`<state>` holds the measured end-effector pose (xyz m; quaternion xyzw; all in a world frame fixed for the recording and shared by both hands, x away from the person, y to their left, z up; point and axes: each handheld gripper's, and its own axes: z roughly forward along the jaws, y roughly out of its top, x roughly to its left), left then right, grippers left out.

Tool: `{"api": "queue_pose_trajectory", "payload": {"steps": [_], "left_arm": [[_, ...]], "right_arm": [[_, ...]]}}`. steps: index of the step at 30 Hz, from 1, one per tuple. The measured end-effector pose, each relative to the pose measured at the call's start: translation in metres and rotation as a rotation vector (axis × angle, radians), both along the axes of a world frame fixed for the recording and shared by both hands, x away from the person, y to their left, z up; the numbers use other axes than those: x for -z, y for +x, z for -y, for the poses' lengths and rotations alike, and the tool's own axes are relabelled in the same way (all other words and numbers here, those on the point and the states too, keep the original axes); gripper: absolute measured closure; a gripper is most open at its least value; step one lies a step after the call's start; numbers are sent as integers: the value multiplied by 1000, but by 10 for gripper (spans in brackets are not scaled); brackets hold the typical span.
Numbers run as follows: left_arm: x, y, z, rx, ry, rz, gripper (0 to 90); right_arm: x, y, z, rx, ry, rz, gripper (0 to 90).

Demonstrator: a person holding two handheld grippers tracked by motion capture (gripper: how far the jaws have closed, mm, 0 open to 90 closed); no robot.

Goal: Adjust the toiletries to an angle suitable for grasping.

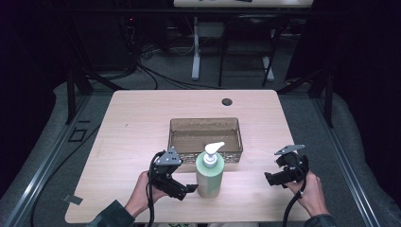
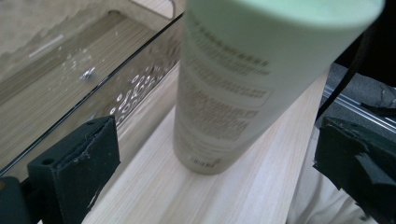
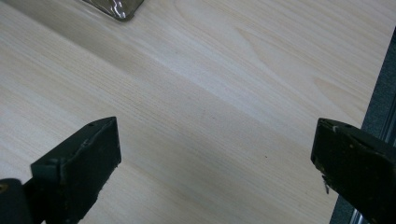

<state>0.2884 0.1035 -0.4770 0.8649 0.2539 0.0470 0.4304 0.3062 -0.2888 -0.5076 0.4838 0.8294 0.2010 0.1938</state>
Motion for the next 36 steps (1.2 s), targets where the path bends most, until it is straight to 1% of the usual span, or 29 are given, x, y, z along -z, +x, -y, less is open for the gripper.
{"api": "queue_pose_trajectory", "payload": {"steps": [1, 4, 5, 6, 7, 8, 9, 10, 14, 15, 17, 18, 19, 20, 21, 23, 28, 30, 34, 36], "left_arm": [[0, -2, 4, 8, -12, 11, 0], [-1, -1, 9, 12, -23, 2, 0], [0, 1, 14, 13, -20, -7, 0], [0, 1, 16, 17, -9, -12, 0], [1, 2, 20, 18, -6, -9, 0], [2, 2, 23, 20, -3, -15, 0], [4, 3, 28, 21, -13, -11, 0], [4, 2, 30, 28, -9, -5, 0], [5, 1, 35, 18, -24, 7, 0], [5, 1, 38, 8, -34, 16, 0], [6, 3, 40, 5, -36, 7, 8], [6, 3, 40, 5, -36, 7, 35], [6, 3, 41, -1, -39, 11, 35], [6, 4, 43, -1, -42, 16, 72], [6, 4, 43, -1, -42, 16, 76], [7, 5, 47, -2, -45, 28, 82], [9, 8, 52, -1, -56, 36, 71], [11, 10, 56, 7, -59, 47, 75], [14, 10, 59, 2, -63, 76, 91], [14, 11, 60, -6, -66, 80, 96]], "right_arm": [[0, 0, 0, 2, 1, -1, 10], [1, 2, 0, 0, -2, -6, 10], [3, 3, -1, -3, -6, -19, 10], [3, 3, -1, -3, -6, -19, 10], [3, 4, -1, -5, -11, -21, 10], [3, 4, -2, -7, -12, -22, 10], [3, 3, -2, -7, -8, -24, 10], [3, 3, -2, -7, -9, -25, 10], [3, 4, 0, -4, -10, -26, 10], [4, 5, 1, -4, -12, -25, 10], [4, 5, 1, -4, -15, -28, 10], [4, 5, 1, -5, -16, -29, 10], [4, 5, 1, -5, -16, -29, 10], [3, 4, 1, -7, -17, -30, 10], [3, 4, 1, -7, -16, -29, 10], [3, 4, 1, -9, -19, -31, 10], [4, 4, 0, -9, -20, -35, 11], [4, 4, 1, -8, -25, -36, 12], [4, 4, 1, -8, -33, -37, 16], [4, 4, 2, -7, -34, -39, 17]]}}
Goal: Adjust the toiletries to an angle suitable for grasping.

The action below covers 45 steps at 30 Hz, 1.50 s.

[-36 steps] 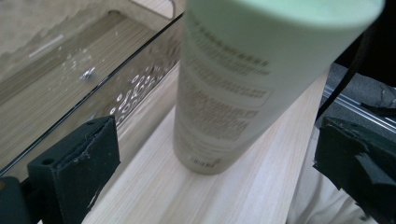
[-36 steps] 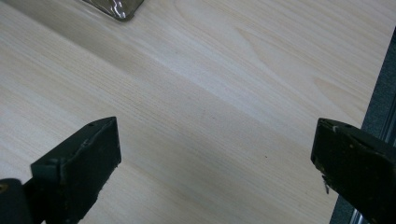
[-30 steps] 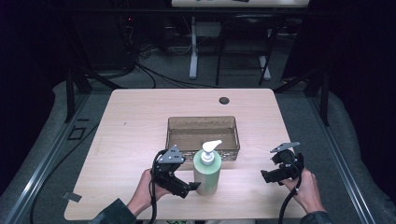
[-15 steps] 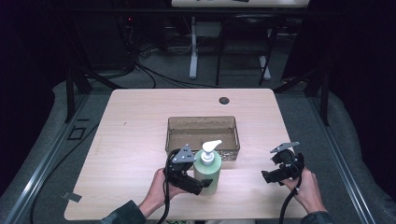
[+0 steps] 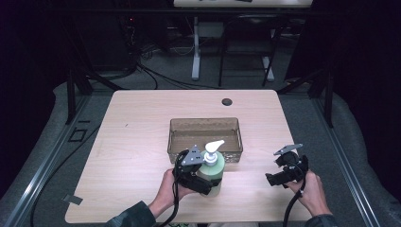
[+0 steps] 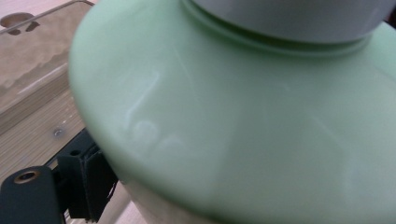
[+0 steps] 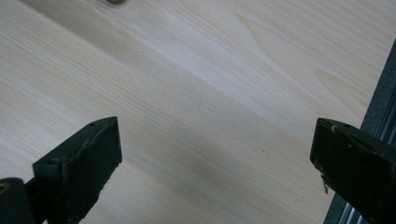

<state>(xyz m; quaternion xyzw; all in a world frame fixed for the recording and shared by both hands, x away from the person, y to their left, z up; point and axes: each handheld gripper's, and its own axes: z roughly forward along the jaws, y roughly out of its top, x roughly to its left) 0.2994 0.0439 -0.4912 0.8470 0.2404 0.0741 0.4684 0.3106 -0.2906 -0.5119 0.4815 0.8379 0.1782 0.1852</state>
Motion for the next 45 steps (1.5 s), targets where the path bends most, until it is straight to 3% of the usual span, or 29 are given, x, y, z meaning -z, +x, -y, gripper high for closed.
{"api": "queue_pose_trajectory", "payload": {"steps": [8, 19, 25, 38, 45], "left_arm": [[2, 7, 4, 4, -14, 19, 102], [4, 22, 16, 70, -8, 47, 108], [5, 26, 32, 96, -12, 71, 113], [5, 35, 79, 143, -5, 77, 116], [7, 40, 91, 163, -22, 91, 117]], "right_arm": [[0, 0, -1, -5, -1, -2, 17], [-2, -1, 2, -2, -22, 9, 22], [-2, 0, 3, 3, -28, 1, 22], [-2, 3, 12, 38, -34, -10, 23], [-1, 3, 12, 33, -47, -20, 24]]}}
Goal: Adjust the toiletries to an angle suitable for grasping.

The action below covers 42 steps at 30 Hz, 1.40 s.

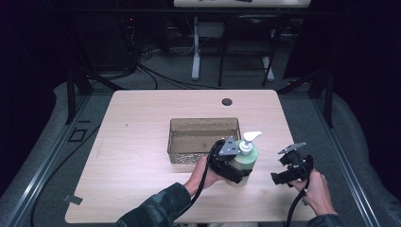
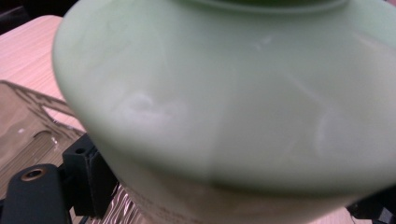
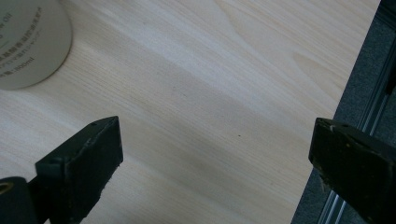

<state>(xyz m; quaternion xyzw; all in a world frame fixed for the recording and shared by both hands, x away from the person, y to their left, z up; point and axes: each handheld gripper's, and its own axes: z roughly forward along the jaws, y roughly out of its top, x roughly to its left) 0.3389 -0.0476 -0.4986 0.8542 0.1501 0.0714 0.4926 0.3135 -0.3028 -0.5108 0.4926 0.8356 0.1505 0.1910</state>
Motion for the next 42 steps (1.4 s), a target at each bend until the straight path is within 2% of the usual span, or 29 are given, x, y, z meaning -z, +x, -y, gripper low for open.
{"api": "queue_pose_trajectory", "payload": {"steps": [7, 10, 14, 16, 19, 20, 22, 23, 25, 30, 38, 39, 42], "left_arm": [[2, 8, 4, 30, -11, 7, 117], [0, 12, 3, 61, 1, 2, 117], [0, 13, 2, 73, 4, 2, 115], [-1, 13, 2, 71, 16, -2, 113], [-5, 12, -1, 78, 67, 3, 88], [-6, 12, -3, 78, 73, -8, 39], [-9, 11, -9, 68, 75, -16, 27], [-12, 11, -19, 59, 77, -29, 21], [-13, 11, -24, 53, 84, -29, 15], [-19, 10, -57, 12, 117, -42, 2], [-16, 8, -130, -98, 172, -91, 1], [-14, 8, -141, -109, 194, -110, 1], [-8, 7, -165, -148, 233, -121, 1]], "right_arm": [[2, 0, -1, -13, 0, -7, 25], [2, 0, -1, -23, -7, -11, 26], [3, 0, -1, -28, -4, -12, 25], [3, 0, -1, -35, 5, -13, 25], [2, -1, -2, -45, 3, -11, 25], [2, -1, -2, -49, 6, -12, 25], [1, -1, -2, -56, 8, -13, 25], [1, -1, -3, -58, 5, -13, 25], [1, -1, -3, -57, 3, -14, 25], [2, -2, -4, -64, 0, -17, 25], [5, -1, -6, -77, -9, -32, 27], [5, -1, -6, -82, -13, -25, 28], [5, -1, -8, -85, -11, -24, 27]]}}
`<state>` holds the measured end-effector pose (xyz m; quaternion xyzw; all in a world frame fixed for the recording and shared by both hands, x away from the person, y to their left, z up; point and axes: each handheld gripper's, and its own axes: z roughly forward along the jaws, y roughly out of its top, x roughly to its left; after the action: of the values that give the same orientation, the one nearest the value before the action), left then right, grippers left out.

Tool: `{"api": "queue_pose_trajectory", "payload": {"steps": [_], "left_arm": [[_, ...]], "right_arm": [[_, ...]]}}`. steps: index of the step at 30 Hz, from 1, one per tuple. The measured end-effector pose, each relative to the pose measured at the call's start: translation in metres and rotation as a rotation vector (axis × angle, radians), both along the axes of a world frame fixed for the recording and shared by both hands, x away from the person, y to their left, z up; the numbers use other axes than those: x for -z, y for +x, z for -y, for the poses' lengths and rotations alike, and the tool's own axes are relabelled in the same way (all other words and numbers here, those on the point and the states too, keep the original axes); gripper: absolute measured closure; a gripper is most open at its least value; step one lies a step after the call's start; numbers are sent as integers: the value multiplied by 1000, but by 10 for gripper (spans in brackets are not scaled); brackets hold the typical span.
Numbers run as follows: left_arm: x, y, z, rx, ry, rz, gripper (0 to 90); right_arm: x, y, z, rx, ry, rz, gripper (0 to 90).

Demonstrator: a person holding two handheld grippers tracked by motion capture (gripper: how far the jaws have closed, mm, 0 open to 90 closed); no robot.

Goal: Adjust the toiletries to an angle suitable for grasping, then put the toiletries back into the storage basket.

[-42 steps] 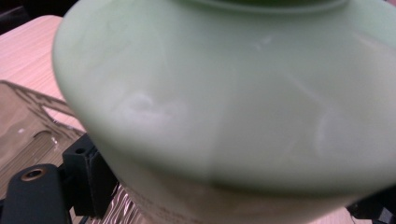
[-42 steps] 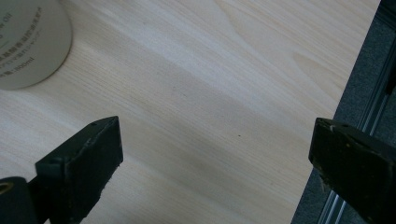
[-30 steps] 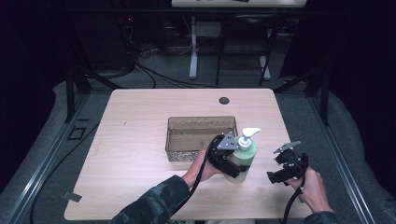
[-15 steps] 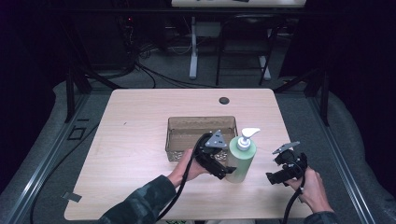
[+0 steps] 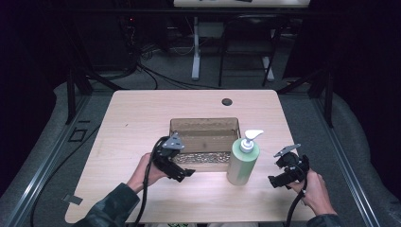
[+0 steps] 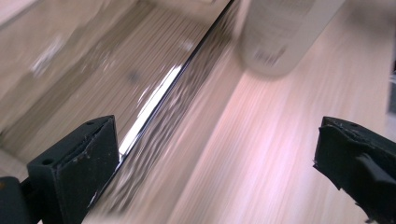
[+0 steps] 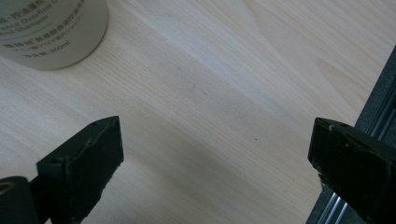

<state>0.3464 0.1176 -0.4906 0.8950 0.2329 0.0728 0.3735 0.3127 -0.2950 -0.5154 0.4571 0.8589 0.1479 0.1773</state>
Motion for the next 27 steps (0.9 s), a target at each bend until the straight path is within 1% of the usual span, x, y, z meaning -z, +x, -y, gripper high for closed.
{"api": "queue_pose_trajectory", "payload": {"steps": [2, 3, 4, 6, 7, 8, 9, 10, 12, 13, 15, 16, 17, 20, 24, 25, 26, 27], "left_arm": [[2, 2, -14, -37, 27, -8, 1], [3, 3, -22, -66, 49, -5, 0], [3, 3, -26, -90, 51, -3, 1], [3, 4, -37, -122, 64, -17, 1], [4, 4, -40, -137, 87, -15, 1], [4, 5, -44, -146, 108, -12, 1], [5, 6, -48, -160, 116, -11, 1], [5, 8, -52, -174, 122, -22, 1], [5, 10, -57, -189, 108, -35, 1], [5, 10, -60, -206, 99, -35, 1], [6, 10, -63, -219, 98, -37, 1], [6, 9, -66, -224, 102, -36, 1], [8, 9, -69, -240, 113, -39, 1], [11, 8, -74, -264, 129, -36, 1], [12, 9, -78, -276, 126, -50, 1], [12, 9, -79, -281, 124, -52, 1], [12, 10, -79, -281, 116, -55, 1], [12, 10, -79, -282, 116, -59, 1]], "right_arm": [[1, 0, -1, 1, -1, -9, 27], [1, 1, -1, -4, -4, -11, 26], [2, 1, -2, -3, -4, -15, 26], [2, 0, -3, -10, -8, -14, 26], [2, 0, -4, -14, -12, -15, 26], [2, -1, -4, -24, -23, 0, 26], [2, -1, -4, -24, -23, 0, 26], [1, -1, -4, -28, -28, 9, 26], [2, -2, -3, -32, -33, 22, 19], [2, -1, -3, -32, -32, 22, 15], [2, -1, -2, -38, -35, 27, 12], [2, -1, -2, -44, -36, 39, 16], [1, -1, -2, -51, -41, 47, 19], [-3, -1, -3, -40, -32, 39, 23], [-3, -1, -4, -36, -22, 26, 14], [-3, -1, -4, -40, -24, 25, 14], [-3, -2, -4, -55, -19, 25, 15], [-3, -2, -5, -64, -18, 17, 15]]}}
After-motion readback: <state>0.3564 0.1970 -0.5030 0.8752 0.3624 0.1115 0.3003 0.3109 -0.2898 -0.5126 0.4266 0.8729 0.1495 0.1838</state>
